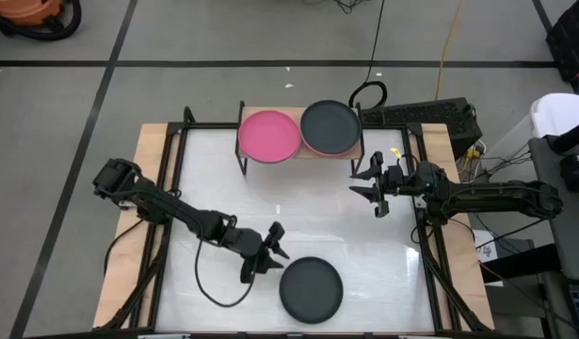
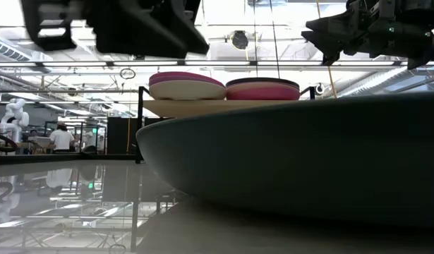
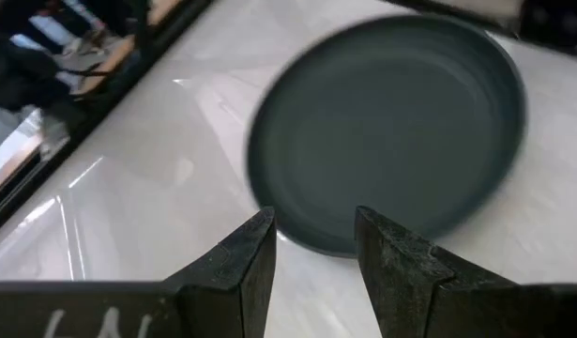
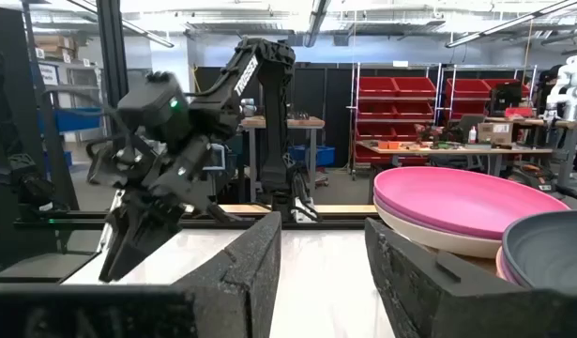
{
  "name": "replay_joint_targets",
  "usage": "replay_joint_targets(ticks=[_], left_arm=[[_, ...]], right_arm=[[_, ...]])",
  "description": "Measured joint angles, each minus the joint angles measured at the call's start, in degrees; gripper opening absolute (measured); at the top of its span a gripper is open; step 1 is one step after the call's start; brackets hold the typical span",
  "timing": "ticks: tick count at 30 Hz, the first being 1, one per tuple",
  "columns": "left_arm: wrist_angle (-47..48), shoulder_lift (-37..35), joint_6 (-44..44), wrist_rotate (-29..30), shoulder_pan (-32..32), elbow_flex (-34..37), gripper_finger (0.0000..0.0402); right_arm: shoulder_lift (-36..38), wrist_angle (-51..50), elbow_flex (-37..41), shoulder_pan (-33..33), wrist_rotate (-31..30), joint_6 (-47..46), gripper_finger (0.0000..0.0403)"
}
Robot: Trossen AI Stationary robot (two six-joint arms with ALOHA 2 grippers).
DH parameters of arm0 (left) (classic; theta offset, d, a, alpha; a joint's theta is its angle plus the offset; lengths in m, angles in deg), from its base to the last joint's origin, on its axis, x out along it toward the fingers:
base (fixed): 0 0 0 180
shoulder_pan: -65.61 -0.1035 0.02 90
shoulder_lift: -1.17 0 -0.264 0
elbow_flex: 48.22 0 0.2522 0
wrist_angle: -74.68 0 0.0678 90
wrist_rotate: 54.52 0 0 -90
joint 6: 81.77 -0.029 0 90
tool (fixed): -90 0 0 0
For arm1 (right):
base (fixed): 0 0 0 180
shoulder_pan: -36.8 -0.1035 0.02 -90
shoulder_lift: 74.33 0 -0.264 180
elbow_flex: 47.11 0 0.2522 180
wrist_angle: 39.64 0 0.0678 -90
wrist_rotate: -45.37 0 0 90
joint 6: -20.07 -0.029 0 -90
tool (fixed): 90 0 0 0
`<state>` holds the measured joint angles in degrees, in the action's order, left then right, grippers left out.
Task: Place and stack plates onto a shelf
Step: Stack the black plate on top of the pink plate on the shelf
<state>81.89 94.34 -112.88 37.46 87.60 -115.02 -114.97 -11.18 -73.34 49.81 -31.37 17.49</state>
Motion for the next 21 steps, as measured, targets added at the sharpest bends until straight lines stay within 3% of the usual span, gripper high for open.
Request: replay_joint_targets(ticks=[12,21], left_arm=[[0.6,6.2,-3.9,0.9,7.3,0.0,0.0152],[-1.3,10.5,-12.1,1.8,7.9,-0.8,0.0152]], right_arm=[[0.0,-0.1,0.0,0.0,-0.1,0.2,0.0137],[0.0,0.0,0.0,0.0,-4.3,0.2,0.0137]])
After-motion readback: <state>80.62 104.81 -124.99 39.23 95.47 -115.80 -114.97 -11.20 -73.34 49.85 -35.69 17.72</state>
